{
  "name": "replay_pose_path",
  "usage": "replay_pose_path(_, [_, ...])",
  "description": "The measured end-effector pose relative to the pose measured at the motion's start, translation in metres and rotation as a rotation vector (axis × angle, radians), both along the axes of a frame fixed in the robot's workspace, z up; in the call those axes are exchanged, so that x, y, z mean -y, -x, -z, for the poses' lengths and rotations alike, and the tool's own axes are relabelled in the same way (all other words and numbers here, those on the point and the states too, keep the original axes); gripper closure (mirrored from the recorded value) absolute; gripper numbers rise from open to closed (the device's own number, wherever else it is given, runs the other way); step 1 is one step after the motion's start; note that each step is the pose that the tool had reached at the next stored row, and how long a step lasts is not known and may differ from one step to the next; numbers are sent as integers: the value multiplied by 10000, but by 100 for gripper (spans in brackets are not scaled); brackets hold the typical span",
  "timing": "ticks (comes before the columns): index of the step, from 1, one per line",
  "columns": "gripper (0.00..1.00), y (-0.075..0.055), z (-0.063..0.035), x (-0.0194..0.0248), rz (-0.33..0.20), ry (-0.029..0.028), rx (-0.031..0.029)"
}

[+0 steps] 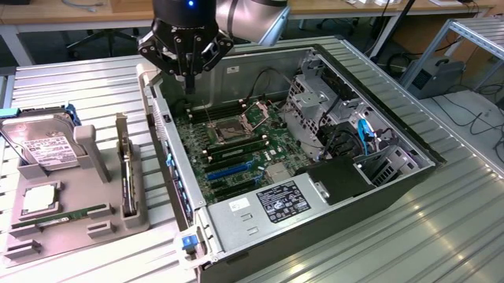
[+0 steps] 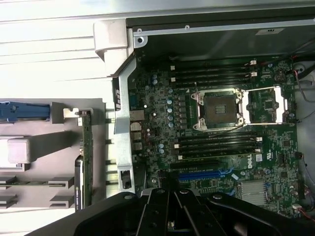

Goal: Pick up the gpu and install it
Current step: 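Reach for the gpu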

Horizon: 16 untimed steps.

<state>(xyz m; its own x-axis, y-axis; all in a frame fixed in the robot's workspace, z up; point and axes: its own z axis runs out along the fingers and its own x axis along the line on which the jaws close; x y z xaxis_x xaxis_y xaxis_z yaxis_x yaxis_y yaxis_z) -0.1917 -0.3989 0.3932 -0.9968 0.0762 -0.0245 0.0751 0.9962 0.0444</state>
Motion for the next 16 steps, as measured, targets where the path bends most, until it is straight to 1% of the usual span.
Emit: replay_pose_path(16, [89, 134, 0, 0, 0, 1, 0])
